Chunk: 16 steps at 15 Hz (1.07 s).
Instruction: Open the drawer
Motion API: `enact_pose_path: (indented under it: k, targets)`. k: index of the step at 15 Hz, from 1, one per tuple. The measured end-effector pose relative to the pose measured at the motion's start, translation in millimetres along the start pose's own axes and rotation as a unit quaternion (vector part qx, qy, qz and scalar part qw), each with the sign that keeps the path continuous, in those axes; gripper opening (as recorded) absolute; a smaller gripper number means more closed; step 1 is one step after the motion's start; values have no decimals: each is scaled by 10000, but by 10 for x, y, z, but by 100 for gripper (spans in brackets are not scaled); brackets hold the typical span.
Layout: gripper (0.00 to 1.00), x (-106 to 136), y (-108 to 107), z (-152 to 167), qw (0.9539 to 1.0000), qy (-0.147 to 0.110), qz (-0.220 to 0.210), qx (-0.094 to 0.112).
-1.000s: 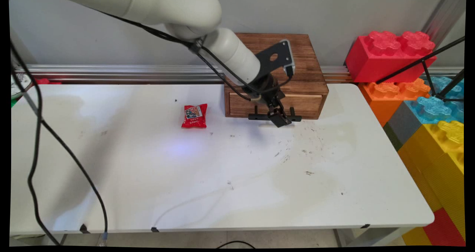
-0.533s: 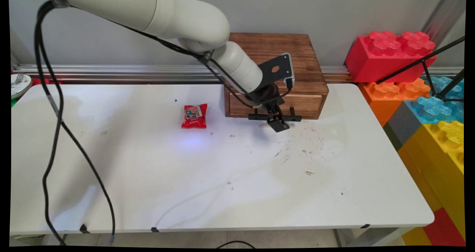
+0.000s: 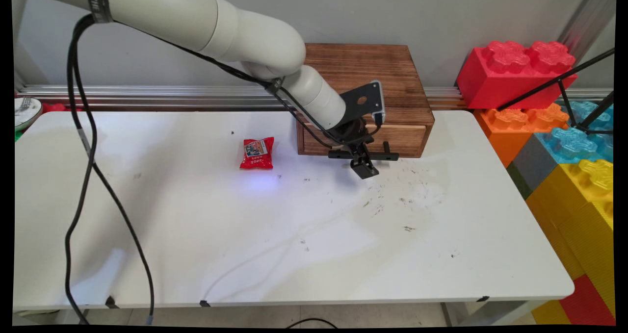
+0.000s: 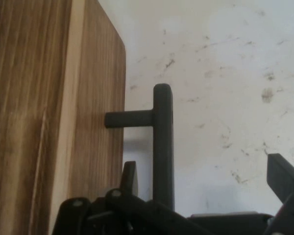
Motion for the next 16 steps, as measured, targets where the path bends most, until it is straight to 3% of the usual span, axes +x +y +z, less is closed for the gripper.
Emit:
enact_pose_path:
  k: [16]
  targets:
    - [100,-214,8,221,9999,13,107,-121]
